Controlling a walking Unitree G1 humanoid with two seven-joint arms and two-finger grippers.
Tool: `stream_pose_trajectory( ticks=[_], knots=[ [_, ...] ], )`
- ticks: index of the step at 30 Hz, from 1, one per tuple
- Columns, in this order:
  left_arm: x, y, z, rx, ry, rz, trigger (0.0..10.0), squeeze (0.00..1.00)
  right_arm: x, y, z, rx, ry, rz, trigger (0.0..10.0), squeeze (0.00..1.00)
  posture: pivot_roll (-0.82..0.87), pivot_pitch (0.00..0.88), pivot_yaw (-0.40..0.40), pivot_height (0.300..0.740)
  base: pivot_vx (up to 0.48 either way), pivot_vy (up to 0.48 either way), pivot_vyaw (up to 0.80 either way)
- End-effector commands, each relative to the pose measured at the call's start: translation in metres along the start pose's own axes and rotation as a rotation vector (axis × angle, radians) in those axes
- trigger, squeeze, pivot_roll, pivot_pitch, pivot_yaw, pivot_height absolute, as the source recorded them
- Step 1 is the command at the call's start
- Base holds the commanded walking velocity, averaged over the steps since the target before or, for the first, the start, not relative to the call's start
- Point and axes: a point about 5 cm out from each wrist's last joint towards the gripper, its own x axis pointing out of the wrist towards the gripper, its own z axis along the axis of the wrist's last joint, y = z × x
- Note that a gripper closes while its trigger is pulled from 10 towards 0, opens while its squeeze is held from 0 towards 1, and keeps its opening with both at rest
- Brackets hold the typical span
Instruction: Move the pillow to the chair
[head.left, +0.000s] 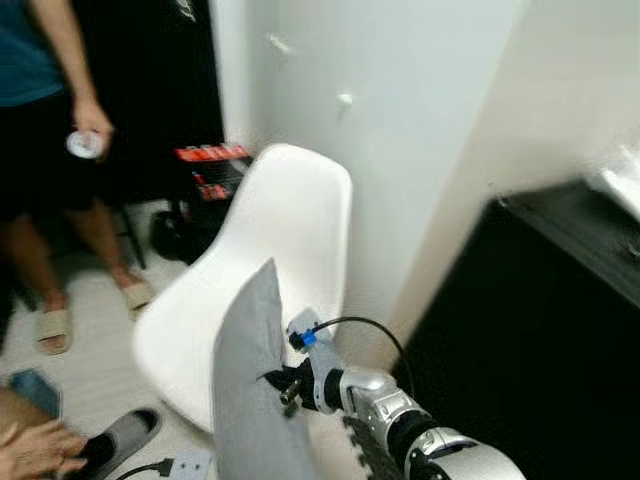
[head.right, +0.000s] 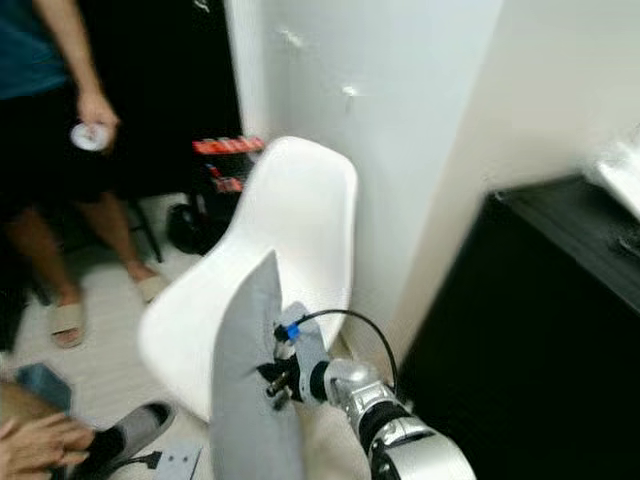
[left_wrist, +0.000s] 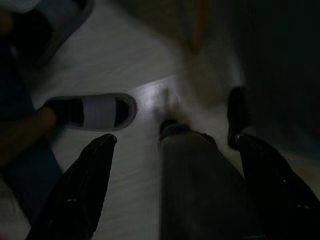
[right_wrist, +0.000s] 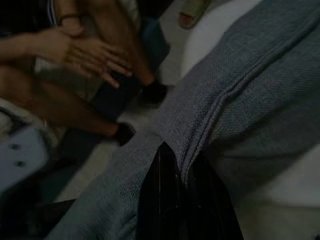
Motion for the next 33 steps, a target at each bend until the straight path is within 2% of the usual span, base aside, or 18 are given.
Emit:
stream_pose_trajectory(
  ticks=[1, 3, 6, 8, 11, 18, 20, 21, 23, 29, 33],
  knots=[
    [-0.004, -0.001, -0.019, 0.002, 0.071, -0.006, 10.0, 0.0, 0.012, 0.01, 0.023, -0.054, -0.074, 0.005, 10.0, 0.0, 0.07, 0.055, -0.082, 0.738, 0.0, 0.0, 0.78],
    [-0.004, -0.001, -0.018, 0.002, 0.07, -0.005, 10.0, 0.0, 0.011, 0.003, 0.027, -0.059, -0.079, -0.088, 10.0, 0.0, 0.07, 0.056, -0.083, 0.738, 0.0, 0.0, 0.77],
    [-0.004, -0.001, -0.018, -0.001, 0.069, -0.003, 10.0, 0.0, 0.01, -0.002, 0.031, -0.044, -0.085, -0.161, 10.0, 0.0, 0.08, 0.057, -0.08, 0.738, 0.0, 0.0, 0.74],
    [-0.004, -0.001, -0.019, -0.001, 0.07, -0.002, 10.0, 0.0, 0.009, -0.006, 0.03, -0.026, -0.072, -0.223, 10.0, 0.0, 0.08, 0.058, -0.081, 0.738, 0.0, 0.0, 0.0],
    [-0.005, 0.0, -0.02, 0.0, 0.076, -0.001, 10.0, 0.0, 0.006, -0.013, 0.026, -0.052, -0.018, -0.325, 10.0, 0.0, 0.07, 0.059, -0.08, 0.738, 0.0, 0.0, 0.0],
    [-0.005, 0.0, -0.021, 0.001, 0.079, -0.001, 10.0, 0.0, -0.008, -0.035, 0.026, -0.004, -0.021, -0.48, 10.0, 0.0, 0.07, 0.065, -0.083, 0.738, 0.0, 0.0, 0.0],
    [-0.005, 0.0, -0.021, 0.001, 0.079, -0.001, 10.0, 0.0, -0.008, -0.035, 0.026, -0.004, -0.021, -0.48, 10.0, 0.0, 0.07, 0.065, -0.083, 0.738, 0.0, 0.0, 0.0],
    [-0.005, -0.001, -0.021, 0.0, 0.077, -0.002, 10.0, 0.0, -0.014, -0.042, 0.028, 0.037, -0.04, -0.516, 10.0, 0.0, 0.07, 0.067, -0.085, 0.728, 0.0, 0.0, 0.0],
    [-0.005, -0.001, -0.021, -0.001, 0.076, -0.003, 10.0, 0.0, -0.016, -0.045, 0.029, 0.051, -0.049, -0.523, 10.0, 0.0, 0.07, 0.068, -0.084, 0.723, 0.0, 0.0, 0.0],
    [-0.005, -0.003, -0.021, 0.0, 0.077, -0.005, 10.0, 0.0, -0.02, -0.05, 0.031, 0.043, -0.046, -0.536, 10.0, 0.0, 0.07, 0.068, -0.084, 0.703, 0.0, 0.0, 0.0],
    [-0.005, -0.003, -0.022, 0.002, 0.078, -0.007, 10.0, 0.0, -0.019, -0.049, 0.03, -0.052, -0.015, -0.515, 10.0, 0.0, 0.07, 0.07, -0.084, 0.688, 0.0, 0.0, 0.0]
  ],
)
